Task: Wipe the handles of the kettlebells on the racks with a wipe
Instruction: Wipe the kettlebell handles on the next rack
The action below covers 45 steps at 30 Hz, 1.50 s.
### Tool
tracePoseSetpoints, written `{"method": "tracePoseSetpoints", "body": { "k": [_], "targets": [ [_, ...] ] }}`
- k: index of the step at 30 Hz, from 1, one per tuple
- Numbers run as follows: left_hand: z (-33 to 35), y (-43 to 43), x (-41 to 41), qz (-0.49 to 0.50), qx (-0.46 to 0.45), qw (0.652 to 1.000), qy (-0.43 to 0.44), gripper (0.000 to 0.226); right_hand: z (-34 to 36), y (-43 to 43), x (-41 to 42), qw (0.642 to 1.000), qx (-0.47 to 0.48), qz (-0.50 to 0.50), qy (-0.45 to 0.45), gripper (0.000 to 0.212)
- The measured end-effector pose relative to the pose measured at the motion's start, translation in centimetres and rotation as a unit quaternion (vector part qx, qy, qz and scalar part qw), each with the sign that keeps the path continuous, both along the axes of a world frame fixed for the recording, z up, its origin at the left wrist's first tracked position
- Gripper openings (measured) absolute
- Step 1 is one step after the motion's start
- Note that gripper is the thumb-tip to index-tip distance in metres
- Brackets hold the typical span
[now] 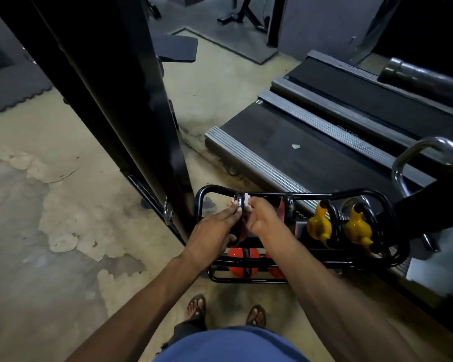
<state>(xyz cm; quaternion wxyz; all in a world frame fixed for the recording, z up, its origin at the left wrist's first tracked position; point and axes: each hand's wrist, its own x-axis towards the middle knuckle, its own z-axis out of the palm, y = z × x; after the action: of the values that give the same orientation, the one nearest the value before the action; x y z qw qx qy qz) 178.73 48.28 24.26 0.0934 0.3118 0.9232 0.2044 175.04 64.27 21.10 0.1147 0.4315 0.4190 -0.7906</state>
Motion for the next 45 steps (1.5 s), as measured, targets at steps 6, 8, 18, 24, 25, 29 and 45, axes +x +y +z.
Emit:
{"method": "tracePoseSetpoints", "body": {
  "k": [6,8,18,24,25,29,45],
  "targets": [
    [-0.4,0.0,0.2,-0.013,-0.021,0.999,0.040,0.073,1.1,0.4,1.4,0.835,0.501,0.140,0.181,0.005],
    [-1.1,0.2,1.0,-0.029,-0.030,0.996,0.077,0.059,0.7,0.5,-0.1,0.723,0.614,0.232,0.214,0.009],
    [-0.1,0.6,3.0,-0.019,0.018,0.990,0.140,0.045,6.8,-0.3,-5.1,0.265,0.618,0.714,0.196,0.020],
    [-1.2,0.0,2.7,-0.029,0.025,0.991,0.130,0.055,5.3,2.4,-3.3,0.444,0.685,0.519,0.254,0.016],
    [-1.4,-0.2,2.5,-0.034,0.027,0.991,0.123,0.056,4.3,2.3,-1.6,0.510,0.677,0.459,0.267,0.012],
    [-2.1,-0.6,1.9,-0.050,0.017,0.992,0.116,0.056,2.4,1.3,1.7,0.614,0.674,0.315,0.263,0.008],
    [-2.3,-0.8,1.8,-0.059,0.064,0.991,0.099,0.050,-0.6,-0.4,0.8,0.999,-0.022,-0.023,-0.014,0.023]
  ]
}}
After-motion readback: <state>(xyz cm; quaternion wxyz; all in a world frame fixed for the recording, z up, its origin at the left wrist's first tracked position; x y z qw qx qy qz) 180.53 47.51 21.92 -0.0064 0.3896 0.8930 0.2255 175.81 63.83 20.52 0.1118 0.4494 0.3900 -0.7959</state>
